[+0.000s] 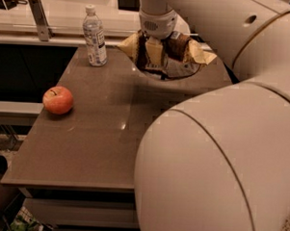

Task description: Move brown chip bag near apple

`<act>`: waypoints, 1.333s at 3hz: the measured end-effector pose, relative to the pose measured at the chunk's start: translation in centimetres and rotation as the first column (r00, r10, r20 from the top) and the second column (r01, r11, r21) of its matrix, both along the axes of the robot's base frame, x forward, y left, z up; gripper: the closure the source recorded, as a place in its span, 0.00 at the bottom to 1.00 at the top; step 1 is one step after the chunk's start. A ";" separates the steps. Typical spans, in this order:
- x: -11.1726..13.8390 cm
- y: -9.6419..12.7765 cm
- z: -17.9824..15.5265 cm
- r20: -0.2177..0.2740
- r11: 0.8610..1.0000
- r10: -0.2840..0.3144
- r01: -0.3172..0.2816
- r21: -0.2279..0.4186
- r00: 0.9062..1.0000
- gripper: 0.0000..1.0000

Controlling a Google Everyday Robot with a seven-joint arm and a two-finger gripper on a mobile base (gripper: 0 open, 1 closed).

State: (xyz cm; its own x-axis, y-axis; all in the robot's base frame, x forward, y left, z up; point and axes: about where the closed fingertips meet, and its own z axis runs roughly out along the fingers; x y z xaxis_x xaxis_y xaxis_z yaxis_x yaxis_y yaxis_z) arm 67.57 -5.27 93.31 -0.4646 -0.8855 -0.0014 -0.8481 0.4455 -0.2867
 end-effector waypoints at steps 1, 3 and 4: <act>-1.7 2.3 -0.7 -0.027 1.000 0.018 -0.019 -0.019 0.999 1.00; -5.3 5.5 -2.6 -0.087 1.000 0.028 -0.028 -0.006 0.996 1.00; -7.3 7.1 -3.0 -0.116 0.999 0.006 -0.011 -0.042 0.993 1.00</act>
Offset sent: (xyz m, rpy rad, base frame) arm -0.0686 0.0566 -0.0295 -0.0324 0.1327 0.0263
